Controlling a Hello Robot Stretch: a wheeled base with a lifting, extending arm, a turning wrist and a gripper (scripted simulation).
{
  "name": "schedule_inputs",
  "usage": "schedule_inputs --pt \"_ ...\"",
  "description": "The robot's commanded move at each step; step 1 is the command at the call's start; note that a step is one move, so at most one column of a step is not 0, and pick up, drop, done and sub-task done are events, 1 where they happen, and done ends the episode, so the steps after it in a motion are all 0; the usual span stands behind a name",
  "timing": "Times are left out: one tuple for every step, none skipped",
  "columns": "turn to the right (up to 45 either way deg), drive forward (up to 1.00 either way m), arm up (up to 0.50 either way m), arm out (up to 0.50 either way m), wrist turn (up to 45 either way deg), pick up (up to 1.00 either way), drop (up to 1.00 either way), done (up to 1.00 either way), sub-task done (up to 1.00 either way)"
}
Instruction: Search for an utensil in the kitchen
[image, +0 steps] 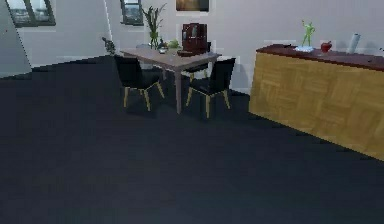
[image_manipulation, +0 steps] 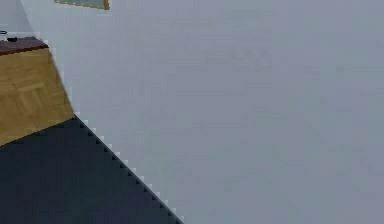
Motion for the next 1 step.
schedule_inputs --pt "42.0 0.00 0.00 0.00 0.0 0.00 0.00 0.00 0.00"
